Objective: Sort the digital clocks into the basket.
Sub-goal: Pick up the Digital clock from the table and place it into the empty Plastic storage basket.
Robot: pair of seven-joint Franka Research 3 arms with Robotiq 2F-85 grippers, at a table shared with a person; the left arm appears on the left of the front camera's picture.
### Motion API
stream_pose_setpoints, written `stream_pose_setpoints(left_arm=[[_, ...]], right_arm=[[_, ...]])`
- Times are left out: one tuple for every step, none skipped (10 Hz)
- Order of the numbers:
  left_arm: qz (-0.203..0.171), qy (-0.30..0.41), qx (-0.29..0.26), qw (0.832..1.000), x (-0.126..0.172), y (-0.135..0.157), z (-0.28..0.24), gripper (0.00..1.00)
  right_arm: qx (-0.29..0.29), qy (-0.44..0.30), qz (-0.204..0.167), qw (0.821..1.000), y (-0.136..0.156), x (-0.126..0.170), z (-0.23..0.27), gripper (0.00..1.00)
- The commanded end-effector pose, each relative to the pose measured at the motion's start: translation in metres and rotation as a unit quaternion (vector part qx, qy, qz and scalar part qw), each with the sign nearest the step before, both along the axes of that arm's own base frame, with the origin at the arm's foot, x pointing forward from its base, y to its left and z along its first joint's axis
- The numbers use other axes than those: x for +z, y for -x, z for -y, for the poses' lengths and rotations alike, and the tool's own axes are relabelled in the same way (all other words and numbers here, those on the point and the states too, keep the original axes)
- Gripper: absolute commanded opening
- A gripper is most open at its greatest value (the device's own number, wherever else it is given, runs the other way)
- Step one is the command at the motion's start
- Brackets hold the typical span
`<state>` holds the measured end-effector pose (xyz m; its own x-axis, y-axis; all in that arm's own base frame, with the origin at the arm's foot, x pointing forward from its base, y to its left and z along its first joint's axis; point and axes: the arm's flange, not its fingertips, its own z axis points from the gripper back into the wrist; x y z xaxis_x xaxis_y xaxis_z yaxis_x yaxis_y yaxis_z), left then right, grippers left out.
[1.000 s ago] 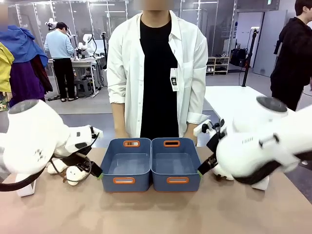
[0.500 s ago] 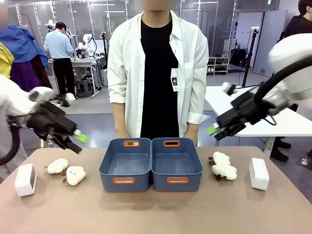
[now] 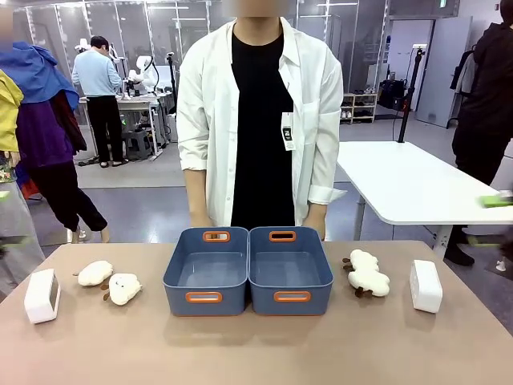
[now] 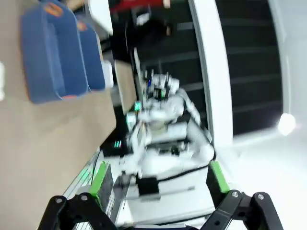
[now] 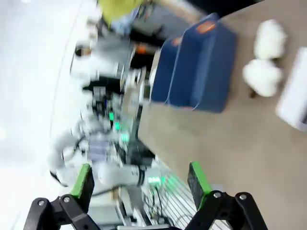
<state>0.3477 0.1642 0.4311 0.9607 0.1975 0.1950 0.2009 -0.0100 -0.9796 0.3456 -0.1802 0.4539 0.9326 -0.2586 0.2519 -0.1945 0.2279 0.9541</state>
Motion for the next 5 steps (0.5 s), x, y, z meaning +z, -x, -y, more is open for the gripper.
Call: stream_pose_setpoints(left_arm=[[0.036,0.022,0.13,0.991,-0.004,0.042,-0.064,1.0],[0.042,0.029,0.189,0.981,-0.01,0.07,-0.095,1.0],[0.027,0.02,0.202,0.979,-0.013,0.076,-0.102,1.0],[0.024,0.012,0.215,0.976,-0.012,0.075,-0.103,1.0],[0.015,0.006,0.26,0.965,-0.009,0.069,-0.108,1.0]], right_arm=[[-0.136,-0.047,0.006,0.99,0.039,0.006,0.054,1.0],[-0.163,-0.051,0.012,0.985,0.061,0.003,0.07,1.0],[-0.173,-0.048,0.021,0.984,0.067,0.005,0.074,1.0],[-0.182,-0.041,0.027,0.982,0.065,0.01,0.072,1.0],[-0.207,-0.029,0.031,0.978,0.059,0.013,0.069,1.0]])
